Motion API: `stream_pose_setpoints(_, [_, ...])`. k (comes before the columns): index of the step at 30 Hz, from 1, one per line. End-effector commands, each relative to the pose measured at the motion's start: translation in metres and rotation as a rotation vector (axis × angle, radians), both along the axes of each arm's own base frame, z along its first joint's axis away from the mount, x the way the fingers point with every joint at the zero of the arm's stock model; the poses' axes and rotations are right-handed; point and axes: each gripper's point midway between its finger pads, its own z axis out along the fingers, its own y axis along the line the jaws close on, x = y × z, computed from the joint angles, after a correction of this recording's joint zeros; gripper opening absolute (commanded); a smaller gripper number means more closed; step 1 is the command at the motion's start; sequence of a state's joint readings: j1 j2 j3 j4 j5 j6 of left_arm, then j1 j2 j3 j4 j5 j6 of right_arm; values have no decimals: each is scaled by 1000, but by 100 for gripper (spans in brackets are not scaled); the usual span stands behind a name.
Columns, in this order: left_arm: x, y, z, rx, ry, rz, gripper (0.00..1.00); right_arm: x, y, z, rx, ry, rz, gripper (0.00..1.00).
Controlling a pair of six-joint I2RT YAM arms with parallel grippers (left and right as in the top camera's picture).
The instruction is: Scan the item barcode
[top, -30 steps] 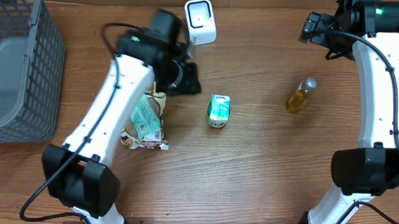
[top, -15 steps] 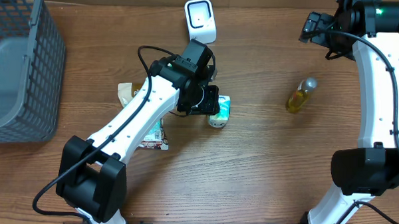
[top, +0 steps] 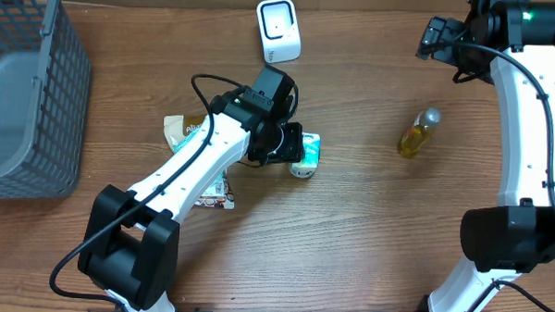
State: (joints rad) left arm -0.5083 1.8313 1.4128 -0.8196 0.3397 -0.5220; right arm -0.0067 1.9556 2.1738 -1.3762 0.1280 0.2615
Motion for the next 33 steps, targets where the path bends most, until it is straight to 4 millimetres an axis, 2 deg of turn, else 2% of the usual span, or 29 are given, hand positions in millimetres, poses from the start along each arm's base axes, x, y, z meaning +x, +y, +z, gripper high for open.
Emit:
stream_pose_setpoints(1, [1, -1, 0, 0, -7, 7, 39, 1, -3, 8, -1, -24, -7, 100])
stream_pose_setpoints(6, [2, -1, -1, 23, -22, 7, 36, 1, -3, 8, -1, -24, -6, 100])
stream_pose_setpoints(13, [-5, -9, -5, 27, -17, -19, 34, 1, -3, 8, -1, -24, -7, 100])
stream_pose_setpoints(21, [-4, -7, -15, 57, -2, -8, 32, 1, -3, 8, -1, -24, -7, 100])
stream_pose_setpoints(23, [-4, -7, -16, 58, 0, -8, 26, 1, -3, 8, -1, -24, -7, 100])
stream_pose_setpoints(26, [-4, -7, -15, 56, -3, -8, 4, 1, -3, 8, -1, -24, -7, 100])
stream_pose_setpoints(29, [1, -6, -11, 44, -8, -1, 4, 1, -3, 8, -1, -24, -6, 100])
stream_pose_setpoints(33, [12, -3, 10, 7, -52, 4, 4, 1, -3, 8, -1, -24, -6, 100])
